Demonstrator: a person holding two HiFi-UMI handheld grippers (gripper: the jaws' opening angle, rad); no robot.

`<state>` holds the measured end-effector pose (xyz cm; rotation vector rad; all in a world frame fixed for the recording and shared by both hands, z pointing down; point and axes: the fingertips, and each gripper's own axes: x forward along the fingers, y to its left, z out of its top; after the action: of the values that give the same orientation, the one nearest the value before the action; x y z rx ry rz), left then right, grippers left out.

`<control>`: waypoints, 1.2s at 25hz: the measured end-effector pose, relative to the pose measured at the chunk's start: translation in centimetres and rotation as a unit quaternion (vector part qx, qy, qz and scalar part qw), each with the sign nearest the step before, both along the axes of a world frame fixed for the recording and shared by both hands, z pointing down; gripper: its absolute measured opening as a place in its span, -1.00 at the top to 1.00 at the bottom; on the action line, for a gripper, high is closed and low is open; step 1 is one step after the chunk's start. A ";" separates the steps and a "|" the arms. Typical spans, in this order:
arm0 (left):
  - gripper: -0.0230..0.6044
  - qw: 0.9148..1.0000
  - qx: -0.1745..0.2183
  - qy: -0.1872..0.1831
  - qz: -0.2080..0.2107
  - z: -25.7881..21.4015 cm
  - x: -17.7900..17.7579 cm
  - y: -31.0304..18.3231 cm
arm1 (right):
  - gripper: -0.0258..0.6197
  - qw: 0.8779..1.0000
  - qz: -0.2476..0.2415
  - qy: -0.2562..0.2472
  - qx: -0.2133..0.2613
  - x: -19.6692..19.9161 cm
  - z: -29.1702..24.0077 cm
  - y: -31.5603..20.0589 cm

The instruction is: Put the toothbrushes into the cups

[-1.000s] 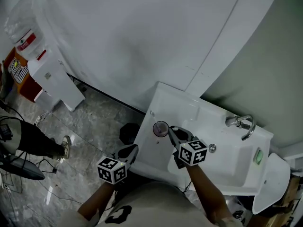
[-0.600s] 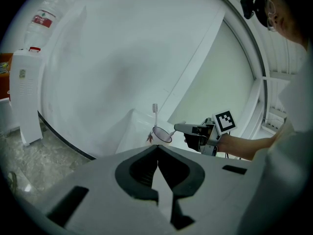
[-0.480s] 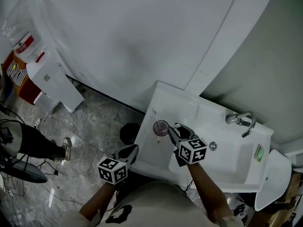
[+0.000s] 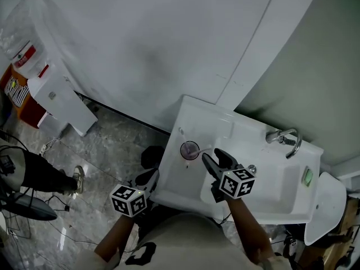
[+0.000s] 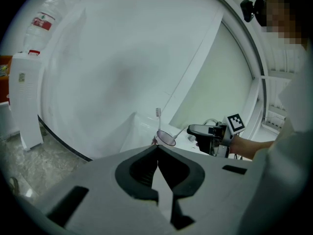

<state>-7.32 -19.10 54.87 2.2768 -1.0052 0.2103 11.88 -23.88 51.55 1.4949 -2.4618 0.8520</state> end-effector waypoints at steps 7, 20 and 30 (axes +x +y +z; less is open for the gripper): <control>0.86 0.999 0.023 -0.033 0.001 -0.5 -4.7 -2.3 | 0.55 0.985 0.022 -0.165 -0.048 -1.2 -1.4 3.8; 0.86 0.995 0.035 0.023 0.095 -2.2 -2.0 -1.0 | 0.89 0.981 -0.065 -0.166 -0.083 -10.1 -1.7 8.5; 0.86 0.985 0.037 0.001 0.170 -1.6 -1.8 0.9 | 0.89 0.983 -0.067 -0.144 -0.093 -12.6 -1.1 10.3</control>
<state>-9.16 -18.22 53.31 2.5057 -0.6267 0.3177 -0.71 -13.55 50.43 1.2006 -2.5543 1.3097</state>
